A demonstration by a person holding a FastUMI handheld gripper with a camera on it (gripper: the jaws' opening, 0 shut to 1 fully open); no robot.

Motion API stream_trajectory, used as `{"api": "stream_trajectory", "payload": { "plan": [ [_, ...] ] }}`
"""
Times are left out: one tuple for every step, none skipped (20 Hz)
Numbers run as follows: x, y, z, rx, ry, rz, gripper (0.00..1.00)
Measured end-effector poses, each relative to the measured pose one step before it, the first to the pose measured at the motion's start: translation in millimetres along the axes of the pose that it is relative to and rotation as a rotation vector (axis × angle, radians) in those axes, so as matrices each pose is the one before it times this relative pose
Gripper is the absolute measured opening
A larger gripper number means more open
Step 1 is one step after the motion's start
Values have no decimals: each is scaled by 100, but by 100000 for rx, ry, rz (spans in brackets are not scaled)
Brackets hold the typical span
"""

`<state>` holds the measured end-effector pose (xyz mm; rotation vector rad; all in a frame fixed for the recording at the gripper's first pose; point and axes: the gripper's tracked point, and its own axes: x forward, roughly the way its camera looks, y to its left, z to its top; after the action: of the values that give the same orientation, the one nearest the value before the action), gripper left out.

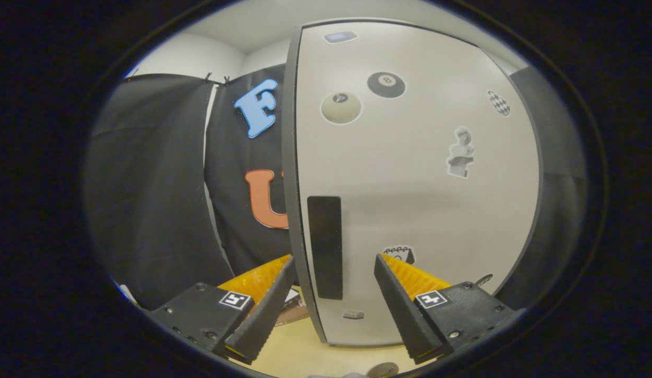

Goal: Open the shoe cabinet door, grab the shoes and put them into the shoe cabinet, then close the shoe cabinet door.

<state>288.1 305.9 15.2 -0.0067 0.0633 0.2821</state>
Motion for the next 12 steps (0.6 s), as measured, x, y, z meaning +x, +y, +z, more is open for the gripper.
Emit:
{"api": "stream_trajectory", "payload": {
  "plan": [
    [682,370,-235,1141,892,585,98],
    [818,204,-250,716,1029,-465,94],
    [649,-100,-234,490,856,-1130,91],
    [289,-14,-286,818,1338,-1427,86],
    [213,-143,131,149,-1114,-2035,82],
    [125,-181,29,-324,-331,-1740,77],
    [127,-177,-61,-247,-176,-2323,71],
    [19,119,-104,362,404,-99,62],
    [-117,375,-348,936,1560,818,54],
    [108,-14,45,-356,-367,-1008,45],
    [-24,-109,51,-1797,-328,-418,43],
    [90,-116,-108,-1680,-458,-378,41]
  ]
}}
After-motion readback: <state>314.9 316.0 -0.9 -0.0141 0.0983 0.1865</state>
